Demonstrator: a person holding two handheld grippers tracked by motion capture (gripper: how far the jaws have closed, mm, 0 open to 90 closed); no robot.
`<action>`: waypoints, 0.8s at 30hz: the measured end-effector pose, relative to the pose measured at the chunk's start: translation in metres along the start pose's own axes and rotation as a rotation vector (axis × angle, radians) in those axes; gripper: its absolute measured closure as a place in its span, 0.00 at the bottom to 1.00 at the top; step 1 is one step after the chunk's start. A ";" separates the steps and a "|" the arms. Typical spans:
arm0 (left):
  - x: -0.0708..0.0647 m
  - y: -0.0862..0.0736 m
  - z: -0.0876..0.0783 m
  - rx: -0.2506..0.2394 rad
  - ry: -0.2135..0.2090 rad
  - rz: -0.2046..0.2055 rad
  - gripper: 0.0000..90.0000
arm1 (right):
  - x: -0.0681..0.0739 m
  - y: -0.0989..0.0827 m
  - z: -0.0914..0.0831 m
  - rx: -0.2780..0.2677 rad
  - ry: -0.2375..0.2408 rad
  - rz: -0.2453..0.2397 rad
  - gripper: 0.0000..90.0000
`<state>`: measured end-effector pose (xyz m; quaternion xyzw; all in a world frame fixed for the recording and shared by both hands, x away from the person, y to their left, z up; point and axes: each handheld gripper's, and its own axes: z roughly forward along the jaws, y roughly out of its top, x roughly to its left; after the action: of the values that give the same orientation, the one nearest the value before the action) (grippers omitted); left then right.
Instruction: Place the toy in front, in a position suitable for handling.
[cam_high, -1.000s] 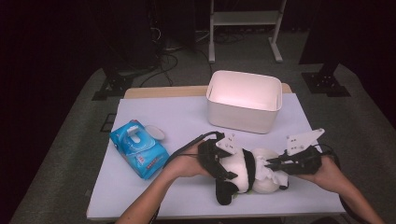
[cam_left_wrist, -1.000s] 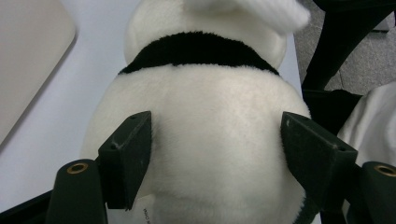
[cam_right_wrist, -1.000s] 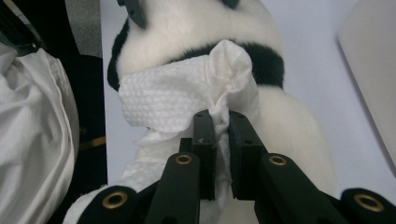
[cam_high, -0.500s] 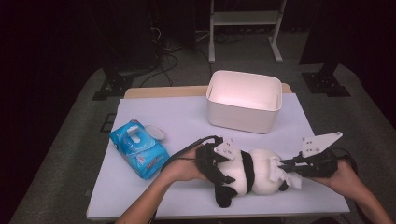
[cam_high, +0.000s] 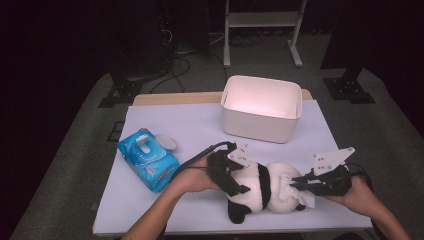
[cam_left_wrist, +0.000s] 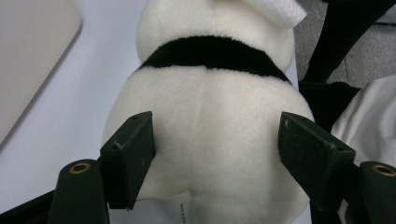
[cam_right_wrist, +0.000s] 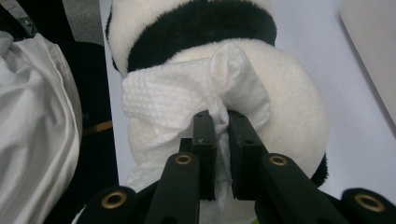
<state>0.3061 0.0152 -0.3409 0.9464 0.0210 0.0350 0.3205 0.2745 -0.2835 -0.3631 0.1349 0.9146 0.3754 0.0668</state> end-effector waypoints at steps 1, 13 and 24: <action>-0.001 0.000 0.001 0.000 -0.003 -0.005 0.30 | 0.000 0.001 0.000 0.000 -0.002 0.000 0.91; -0.005 -0.004 0.006 -0.005 -0.001 0.005 0.30 | 0.006 0.026 0.015 -0.033 0.041 -0.071 0.91; -0.005 -0.004 0.006 -0.005 -0.005 0.000 0.30 | -0.001 -0.034 -0.017 -0.081 -0.010 0.093 0.90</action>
<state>0.3017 0.0144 -0.3486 0.9457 0.0203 0.0326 0.3227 0.2654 -0.3182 -0.3747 0.1761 0.8910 0.4143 0.0593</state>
